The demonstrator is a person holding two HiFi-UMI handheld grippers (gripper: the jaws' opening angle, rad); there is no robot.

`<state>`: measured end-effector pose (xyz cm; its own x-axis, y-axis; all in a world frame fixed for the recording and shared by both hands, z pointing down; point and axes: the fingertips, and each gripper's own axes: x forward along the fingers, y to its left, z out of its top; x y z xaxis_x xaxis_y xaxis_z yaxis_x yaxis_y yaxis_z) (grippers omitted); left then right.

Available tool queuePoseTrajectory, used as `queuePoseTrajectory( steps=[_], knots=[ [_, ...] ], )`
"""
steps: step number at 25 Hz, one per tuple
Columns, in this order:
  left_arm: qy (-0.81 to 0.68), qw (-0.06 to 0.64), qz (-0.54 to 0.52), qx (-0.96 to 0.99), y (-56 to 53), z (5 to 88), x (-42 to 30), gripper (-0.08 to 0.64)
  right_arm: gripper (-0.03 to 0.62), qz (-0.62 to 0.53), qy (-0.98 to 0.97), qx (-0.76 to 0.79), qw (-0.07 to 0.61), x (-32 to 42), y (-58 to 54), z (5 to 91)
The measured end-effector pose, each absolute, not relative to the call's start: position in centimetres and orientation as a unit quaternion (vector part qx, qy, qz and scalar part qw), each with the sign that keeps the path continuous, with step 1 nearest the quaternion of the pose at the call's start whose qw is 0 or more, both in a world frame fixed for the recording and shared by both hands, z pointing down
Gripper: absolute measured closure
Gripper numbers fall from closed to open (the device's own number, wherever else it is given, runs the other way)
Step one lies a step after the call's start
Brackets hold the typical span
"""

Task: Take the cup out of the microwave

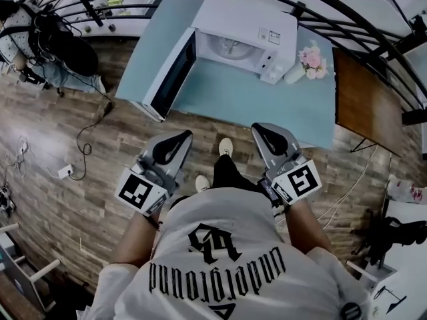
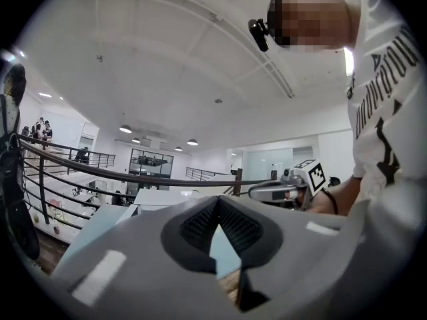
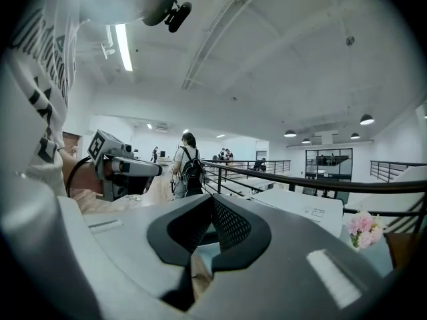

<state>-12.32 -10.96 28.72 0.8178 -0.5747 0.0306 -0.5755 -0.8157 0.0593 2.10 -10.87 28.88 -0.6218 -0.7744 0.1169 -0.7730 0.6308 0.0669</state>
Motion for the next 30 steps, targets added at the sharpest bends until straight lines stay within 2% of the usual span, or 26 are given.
queuePoseTrajectory(
  steps=[8,22,30],
  knots=[
    [-0.327,0.040,0.018,0.944,-15.1,29.8,-12.8,0.511,0.588,0.003,-0.913,0.402,0.064,1.4,-16.2,30.1],
    [-0.351,0.057,0.038,0.934,-25.6,33.4,-9.5,0.511,0.584,0.035,-0.926,0.371,0.063,3.3,-26.5,33.5],
    [-0.351,0.083,0.068,0.930,-30.5,35.9,-7.1,0.511,0.543,0.049,-0.931,0.356,0.070,4.0,-31.4,37.1]
  ],
)
